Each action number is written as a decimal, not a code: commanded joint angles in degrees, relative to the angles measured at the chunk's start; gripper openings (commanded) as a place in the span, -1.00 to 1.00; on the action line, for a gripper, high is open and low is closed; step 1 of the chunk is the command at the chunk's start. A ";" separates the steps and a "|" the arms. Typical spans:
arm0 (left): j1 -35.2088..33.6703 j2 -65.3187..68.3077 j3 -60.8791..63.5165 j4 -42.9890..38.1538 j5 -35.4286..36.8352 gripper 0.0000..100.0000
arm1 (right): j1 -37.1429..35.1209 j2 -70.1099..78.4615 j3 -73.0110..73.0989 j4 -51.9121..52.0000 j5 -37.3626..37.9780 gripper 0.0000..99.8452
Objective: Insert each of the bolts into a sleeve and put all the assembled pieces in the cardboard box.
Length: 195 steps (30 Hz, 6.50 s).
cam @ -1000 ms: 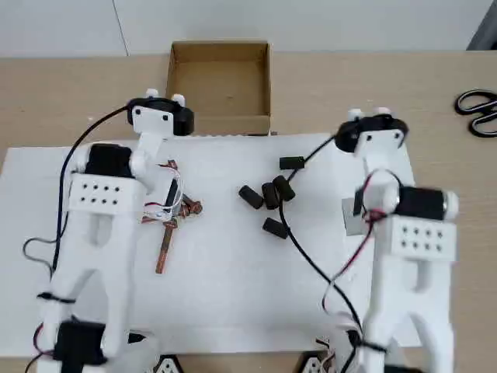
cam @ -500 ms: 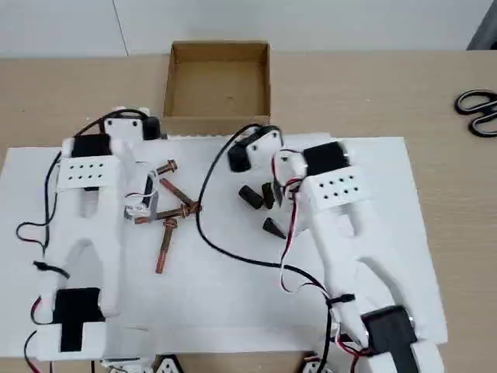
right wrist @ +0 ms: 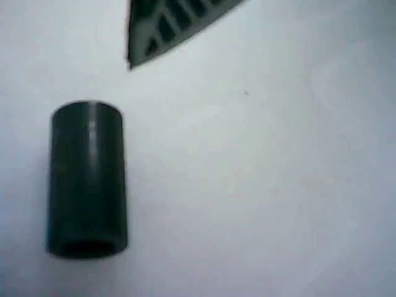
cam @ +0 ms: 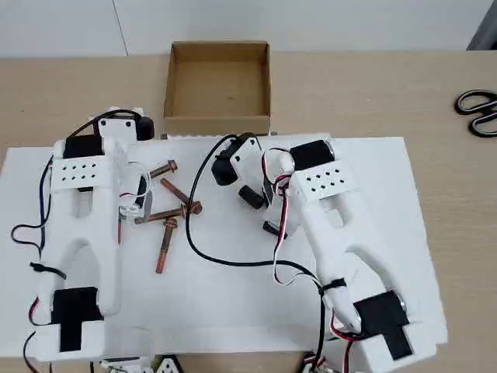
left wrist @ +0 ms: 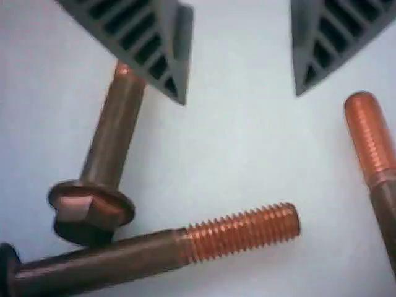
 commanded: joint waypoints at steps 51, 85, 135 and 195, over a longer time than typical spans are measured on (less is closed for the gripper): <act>7.91 -0.09 -14.55 7.65 0.09 -0.90 | 14.02 0.48 -15.03 9.98 -13.45 -0.98; -7.65 20.75 -27.12 4.40 -2.29 -0.78 | 32.13 -0.04 -7.03 9.01 -14.33 -0.97; 3.52 1.14 -19.65 2.29 -2.02 -0.99 | 18.51 -21.32 -7.21 10.33 -14.07 -0.98; 26.55 -101.89 84.00 -70.68 37.27 -0.99 | -20.18 -99.12 84.48 -56.13 -28.57 -1.00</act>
